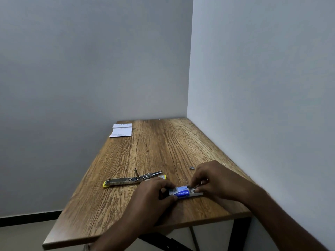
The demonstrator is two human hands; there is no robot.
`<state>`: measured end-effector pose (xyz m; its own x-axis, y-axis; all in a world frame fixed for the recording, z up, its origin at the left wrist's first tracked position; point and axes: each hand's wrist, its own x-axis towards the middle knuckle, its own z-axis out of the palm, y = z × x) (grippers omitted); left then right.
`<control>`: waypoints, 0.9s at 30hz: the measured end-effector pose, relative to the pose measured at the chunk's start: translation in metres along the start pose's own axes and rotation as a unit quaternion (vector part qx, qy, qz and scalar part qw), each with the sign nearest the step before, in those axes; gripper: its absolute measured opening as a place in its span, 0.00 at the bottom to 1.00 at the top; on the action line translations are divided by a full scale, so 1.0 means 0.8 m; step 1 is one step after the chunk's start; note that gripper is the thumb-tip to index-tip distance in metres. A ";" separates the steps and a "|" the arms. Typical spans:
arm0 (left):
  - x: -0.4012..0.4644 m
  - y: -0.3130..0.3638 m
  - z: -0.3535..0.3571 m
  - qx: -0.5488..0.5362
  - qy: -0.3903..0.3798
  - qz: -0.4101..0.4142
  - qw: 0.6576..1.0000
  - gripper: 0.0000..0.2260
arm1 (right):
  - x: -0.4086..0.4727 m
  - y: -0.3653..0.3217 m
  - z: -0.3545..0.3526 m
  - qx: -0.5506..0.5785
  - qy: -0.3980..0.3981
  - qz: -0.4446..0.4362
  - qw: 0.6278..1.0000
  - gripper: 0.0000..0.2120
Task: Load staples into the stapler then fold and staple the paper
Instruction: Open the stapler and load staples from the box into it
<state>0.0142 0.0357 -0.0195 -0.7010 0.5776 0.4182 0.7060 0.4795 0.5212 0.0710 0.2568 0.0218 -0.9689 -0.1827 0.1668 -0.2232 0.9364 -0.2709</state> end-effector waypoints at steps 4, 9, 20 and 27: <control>0.001 0.002 -0.001 -0.002 0.005 0.000 1.000 0.13 | 0.002 -0.001 0.001 -0.006 0.018 -0.011 1.000 0.07; 0.000 0.002 0.000 0.003 0.005 -0.001 1.000 0.13 | -0.004 0.007 0.007 0.018 0.053 -0.007 0.998 0.04; -0.001 0.001 0.001 0.003 -0.002 -0.007 1.000 0.14 | -0.007 0.005 0.012 0.099 0.076 0.003 0.992 0.06; -0.001 0.000 0.000 0.004 0.003 -0.006 1.000 0.14 | -0.012 0.007 0.004 0.162 0.090 0.024 0.982 0.03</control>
<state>0.0144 0.0350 -0.0201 -0.7101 0.5682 0.4158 0.6981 0.4912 0.5210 0.0785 0.2629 0.0159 -0.9508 -0.0579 0.3043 -0.2292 0.7923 -0.5655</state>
